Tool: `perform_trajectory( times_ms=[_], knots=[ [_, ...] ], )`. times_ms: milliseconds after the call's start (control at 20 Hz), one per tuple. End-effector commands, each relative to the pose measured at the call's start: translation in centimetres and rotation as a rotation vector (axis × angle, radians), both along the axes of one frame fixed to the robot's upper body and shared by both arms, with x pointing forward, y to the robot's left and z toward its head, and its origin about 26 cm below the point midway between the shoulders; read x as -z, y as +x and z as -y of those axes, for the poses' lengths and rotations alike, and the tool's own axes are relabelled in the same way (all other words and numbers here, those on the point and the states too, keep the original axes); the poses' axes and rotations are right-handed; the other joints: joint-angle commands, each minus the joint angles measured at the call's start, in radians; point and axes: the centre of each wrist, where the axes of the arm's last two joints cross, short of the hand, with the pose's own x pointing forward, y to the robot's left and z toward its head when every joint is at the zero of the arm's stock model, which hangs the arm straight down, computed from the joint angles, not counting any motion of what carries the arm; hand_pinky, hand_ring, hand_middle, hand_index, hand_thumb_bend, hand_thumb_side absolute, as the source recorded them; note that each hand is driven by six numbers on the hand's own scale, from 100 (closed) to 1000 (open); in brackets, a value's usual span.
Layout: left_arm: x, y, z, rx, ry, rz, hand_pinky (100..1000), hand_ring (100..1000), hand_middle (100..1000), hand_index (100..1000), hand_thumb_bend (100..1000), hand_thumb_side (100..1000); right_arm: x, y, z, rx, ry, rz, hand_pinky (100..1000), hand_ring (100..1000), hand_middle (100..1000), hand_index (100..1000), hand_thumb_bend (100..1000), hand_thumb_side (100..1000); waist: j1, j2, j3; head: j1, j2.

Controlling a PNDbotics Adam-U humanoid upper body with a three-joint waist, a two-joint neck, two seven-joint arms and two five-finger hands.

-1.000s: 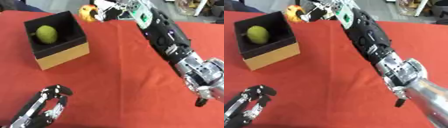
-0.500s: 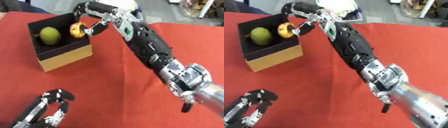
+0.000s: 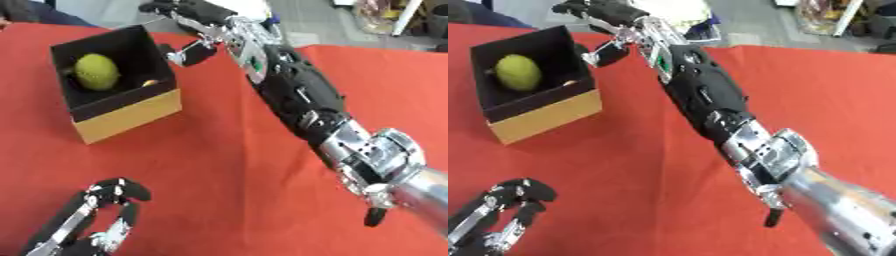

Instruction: Pick up objects on the table and place them in the box.

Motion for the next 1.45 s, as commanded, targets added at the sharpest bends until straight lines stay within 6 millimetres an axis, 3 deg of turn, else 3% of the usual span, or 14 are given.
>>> perform_trajectory(
  times_ms=[50,300,350,400,500,550,600,750,1050,1200,1450],
  knots=[
    [-0.2,0.0,-0.5,-0.025,-0.006,0.010,652,783,672,722,100,771,-2.7,-0.9,0.5,-0.067,0.044,0.065,925,861,883,979,100,203,0.010,-0.026,-0.019,0.025,0.003],
    [0.7,0.0,-2.2,-0.127,-0.017,-0.006,652,783,672,721,100,763,-4.2,-3.4,2.4,-0.178,0.164,0.016,882,814,853,938,100,245,0.016,-0.045,-0.095,0.102,0.036],
    [0.8,0.0,-2.7,-0.156,-0.022,-0.007,652,783,672,721,100,827,-4.4,-4.0,2.9,-0.200,0.203,0.002,865,797,836,914,100,441,0.016,-0.049,-0.111,0.121,0.043],
    [0.9,0.0,-3.1,-0.184,-0.025,-0.005,652,783,672,721,100,754,-4.5,-4.8,3.4,-0.220,0.243,-0.012,858,790,829,905,100,298,0.017,-0.052,-0.127,0.140,0.050],
    [0.9,0.1,-4.0,-0.242,-0.036,0.004,651,783,671,720,100,744,-4.4,-6.5,4.4,-0.262,0.332,-0.034,834,769,809,873,100,384,0.019,-0.055,-0.160,0.178,0.057],
    [0.9,0.1,-4.3,-0.268,-0.042,0.009,651,782,671,720,100,743,-4.3,-7.4,4.9,-0.280,0.375,-0.043,820,754,801,854,100,480,0.020,-0.055,-0.174,0.193,0.058],
    [0.9,0.1,-4.6,-0.291,-0.048,0.014,651,782,671,720,100,740,-4.2,-8.3,5.3,-0.292,0.420,-0.052,816,749,789,849,100,422,0.021,-0.055,-0.187,0.204,0.059],
    [0.9,0.1,-5.6,-0.362,-0.067,0.023,650,783,671,720,100,734,-3.3,-10.9,6.7,-0.312,0.571,-0.079,760,694,740,807,100,468,0.023,-0.052,-0.226,0.246,0.059],
    [1.1,0.1,-6.9,-0.457,-0.092,0.033,648,783,670,721,100,731,0.6,-14.8,8.4,-0.288,0.797,-0.130,694,640,697,794,100,470,0.025,-0.040,-0.295,0.330,0.059],
    [1.1,0.1,-7.4,-0.487,-0.100,0.041,648,783,670,720,100,731,3.5,-16.3,9.3,-0.241,0.841,-0.173,668,617,677,790,100,470,0.027,-0.032,-0.320,0.365,0.059],
    [1.2,0.0,-7.4,-0.501,-0.114,0.037,647,783,670,720,100,734,7.3,-17.9,10.3,-0.111,0.960,-0.229,642,585,631,773,100,470,0.037,-0.026,-0.339,0.381,0.059]
  ],
)
